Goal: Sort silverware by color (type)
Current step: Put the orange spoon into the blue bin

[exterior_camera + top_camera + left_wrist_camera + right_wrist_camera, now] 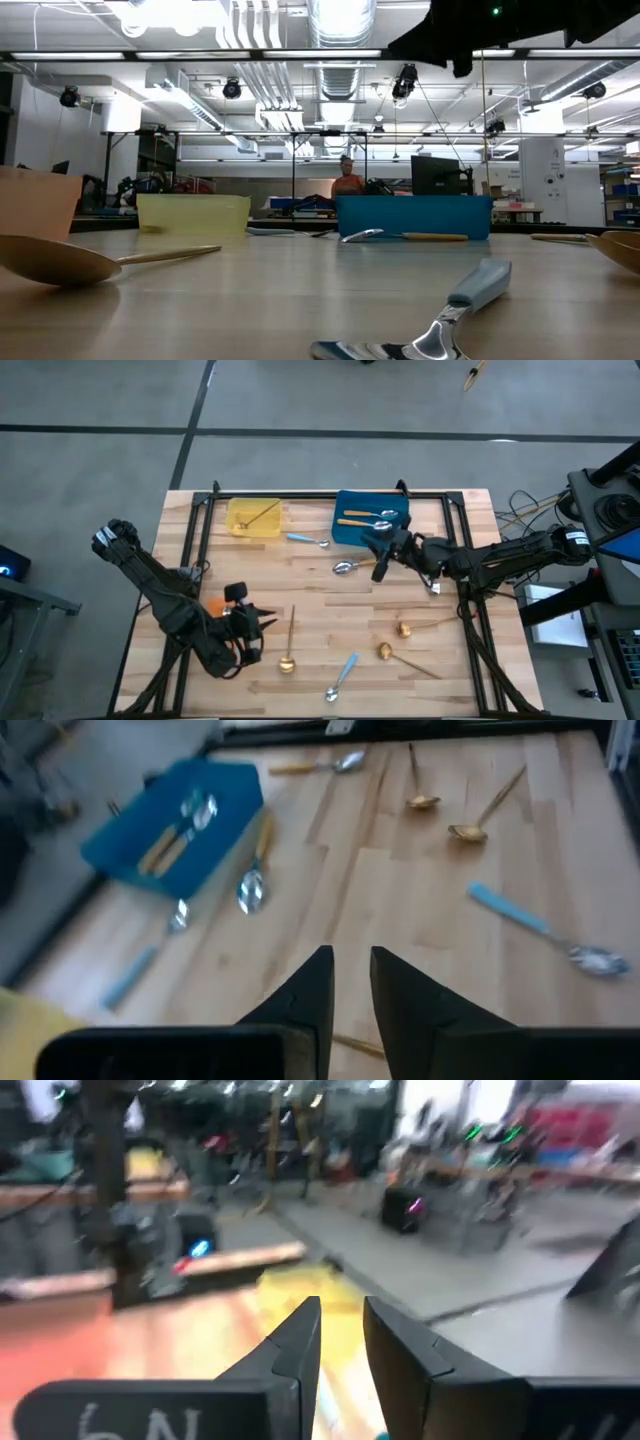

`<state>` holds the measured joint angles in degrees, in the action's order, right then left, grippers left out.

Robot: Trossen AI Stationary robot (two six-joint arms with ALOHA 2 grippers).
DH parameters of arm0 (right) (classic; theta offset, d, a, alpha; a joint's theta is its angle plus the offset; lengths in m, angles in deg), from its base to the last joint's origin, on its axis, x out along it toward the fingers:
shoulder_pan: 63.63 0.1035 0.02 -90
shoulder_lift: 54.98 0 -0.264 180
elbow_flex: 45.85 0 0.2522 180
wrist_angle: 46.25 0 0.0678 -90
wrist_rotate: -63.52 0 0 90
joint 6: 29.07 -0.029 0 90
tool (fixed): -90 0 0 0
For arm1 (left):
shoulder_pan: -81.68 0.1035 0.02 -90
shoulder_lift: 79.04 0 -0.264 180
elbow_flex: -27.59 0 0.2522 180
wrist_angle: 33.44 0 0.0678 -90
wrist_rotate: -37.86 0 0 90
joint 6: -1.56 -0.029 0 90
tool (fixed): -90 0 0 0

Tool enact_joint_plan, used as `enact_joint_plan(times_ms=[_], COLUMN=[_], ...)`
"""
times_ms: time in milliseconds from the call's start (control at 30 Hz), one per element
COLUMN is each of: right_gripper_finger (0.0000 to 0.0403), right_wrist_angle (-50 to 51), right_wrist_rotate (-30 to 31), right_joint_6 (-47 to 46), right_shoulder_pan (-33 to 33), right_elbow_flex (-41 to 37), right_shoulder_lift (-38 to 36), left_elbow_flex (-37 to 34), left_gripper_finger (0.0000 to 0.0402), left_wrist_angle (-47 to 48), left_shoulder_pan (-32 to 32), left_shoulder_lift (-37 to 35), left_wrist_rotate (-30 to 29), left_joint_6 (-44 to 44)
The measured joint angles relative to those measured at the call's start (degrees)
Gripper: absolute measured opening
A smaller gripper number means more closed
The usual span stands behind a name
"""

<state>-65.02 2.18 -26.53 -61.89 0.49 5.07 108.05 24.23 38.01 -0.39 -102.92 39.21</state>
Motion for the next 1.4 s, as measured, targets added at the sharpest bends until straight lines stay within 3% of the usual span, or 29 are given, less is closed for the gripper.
enact_joint_plan(times_ms=[300, 600, 833, 1000, 1233, 1400], right_gripper_finger=[0.0042, 0.0038, 0.0038, 0.0038, 0.0038, 0.0038], right_wrist_angle=[15.4, 24.3, 34.1, 37.1, 39.6, 40.5], right_wrist_rotate=[-2.4, -4.8, -4.7, -4.7, -4.6, -4.6], right_joint_6=[-12.2, -14.7, -13.8, -13.0, -13.0, -14.3], right_shoulder_pan=[0.0, 0.0, -0.3, -0.3, -0.7, -0.7], right_elbow_flex=[0.0, 3.7, 9.8, 11.4, 11.8, 11.8], right_shoulder_lift=[0.0, 0.0, 0.0, 0.0, 0.0, 0.6], left_elbow_flex=[-1.1, -6.9, -13.8, -21.3, -34.2, -40.2], left_gripper_finger=[0.0015, 0.0001, 0.0000, 0.0000, 0.0000, 0.0000], left_wrist_angle=[-0.7, -1.5, -7.6, -19.7, -48.8, -61.5], left_shoulder_pan=[2.9, 8.2, 13.3, 18.2, 28.5, 37.0], left_shoulder_lift=[-0.4, -2.7, -9.8, -16.8, -23.8, -25.4], left_wrist_rotate=[-2.5, -2.3, -0.8, 4.1, 19.8, 27.8], left_joint_6=[-15.6, -17.5, -18.1, -23.1, -34.7, -37.4])
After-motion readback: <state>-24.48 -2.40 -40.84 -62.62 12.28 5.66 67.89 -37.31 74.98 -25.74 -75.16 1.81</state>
